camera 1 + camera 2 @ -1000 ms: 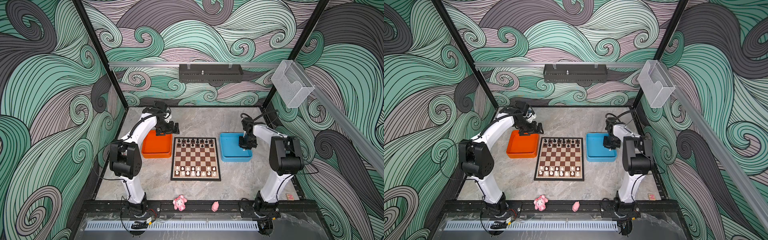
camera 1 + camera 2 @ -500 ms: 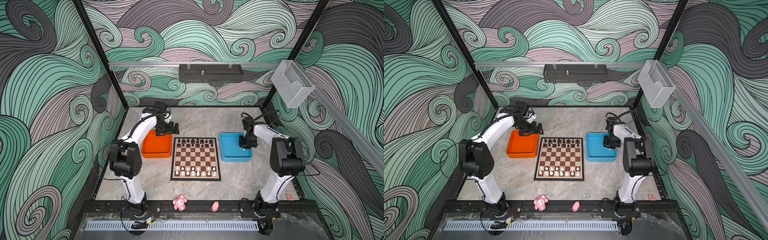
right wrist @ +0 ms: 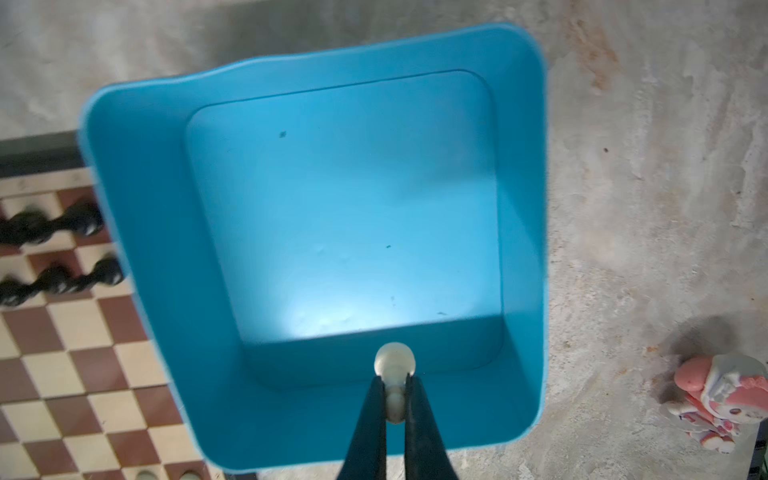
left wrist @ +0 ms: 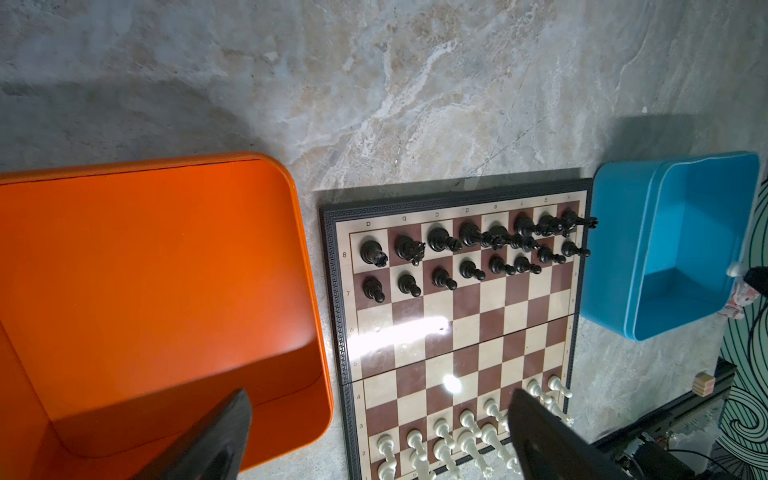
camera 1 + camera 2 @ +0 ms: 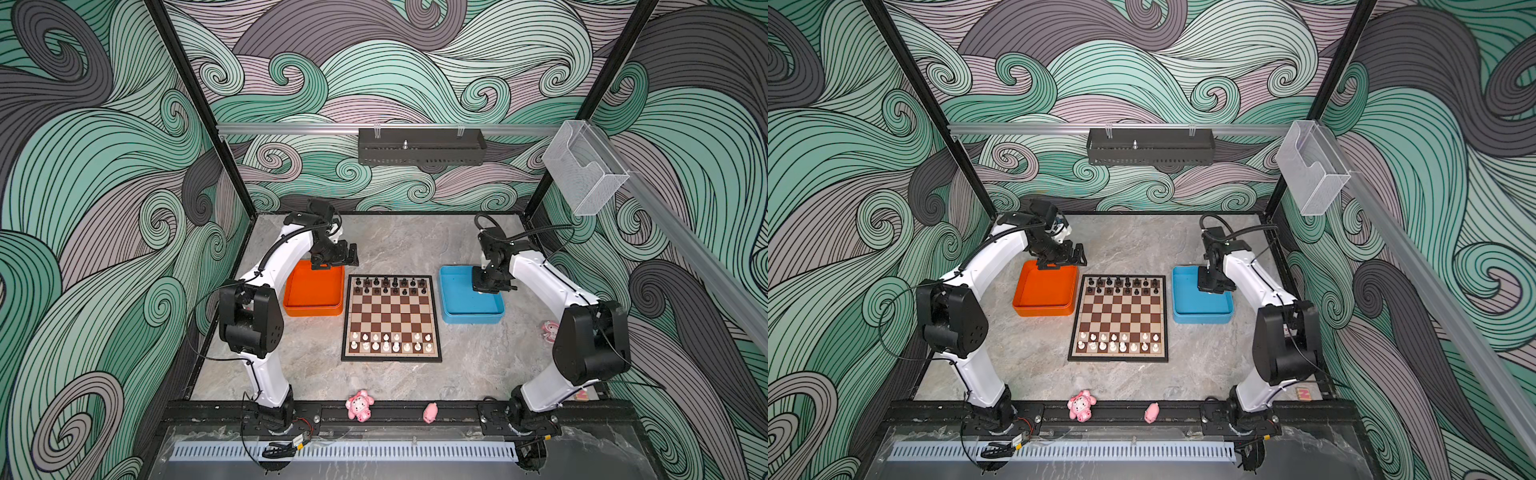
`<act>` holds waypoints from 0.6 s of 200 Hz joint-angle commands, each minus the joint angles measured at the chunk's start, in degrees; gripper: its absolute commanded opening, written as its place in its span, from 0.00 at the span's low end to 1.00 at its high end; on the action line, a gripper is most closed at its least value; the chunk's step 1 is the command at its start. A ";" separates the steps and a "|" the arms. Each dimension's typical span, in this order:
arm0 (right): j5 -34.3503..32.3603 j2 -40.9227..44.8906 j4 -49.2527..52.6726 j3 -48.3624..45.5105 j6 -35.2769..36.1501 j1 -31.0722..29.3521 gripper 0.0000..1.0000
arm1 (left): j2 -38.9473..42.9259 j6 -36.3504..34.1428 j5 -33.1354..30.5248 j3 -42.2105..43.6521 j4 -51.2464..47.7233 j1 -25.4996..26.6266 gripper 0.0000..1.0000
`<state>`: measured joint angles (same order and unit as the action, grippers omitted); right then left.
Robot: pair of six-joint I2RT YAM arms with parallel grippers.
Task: Set up the chess pieces on the board
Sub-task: 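Lift the white pawn and carry it over the white rows with the right gripper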
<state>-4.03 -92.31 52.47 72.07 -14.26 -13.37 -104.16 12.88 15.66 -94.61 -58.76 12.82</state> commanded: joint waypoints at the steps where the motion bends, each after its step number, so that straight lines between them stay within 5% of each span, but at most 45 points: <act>1: 0.76 2.00 3.74 1.53 -1.54 -6.24 0.04 | 1.10 1.26 -1.21 -1.20 -1.36 -0.71 0.99; 61: 1.40 0.62 4.54 5.56 -6.86 -25.05 0.04 | 7.99 3.01 -3.44 5.60 -0.11 -5.29 0.99; 120: 2.25 -5.30 1.64 6.33 -8.99 -33.74 0.04 | 16.78 5.68 -4.52 16.21 0.44 -15.71 0.99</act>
<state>-2.35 -94.85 54.81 78.06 -21.54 -45.15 -90.83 16.23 12.56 -81.36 -58.06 0.25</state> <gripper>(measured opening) 0.083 0.986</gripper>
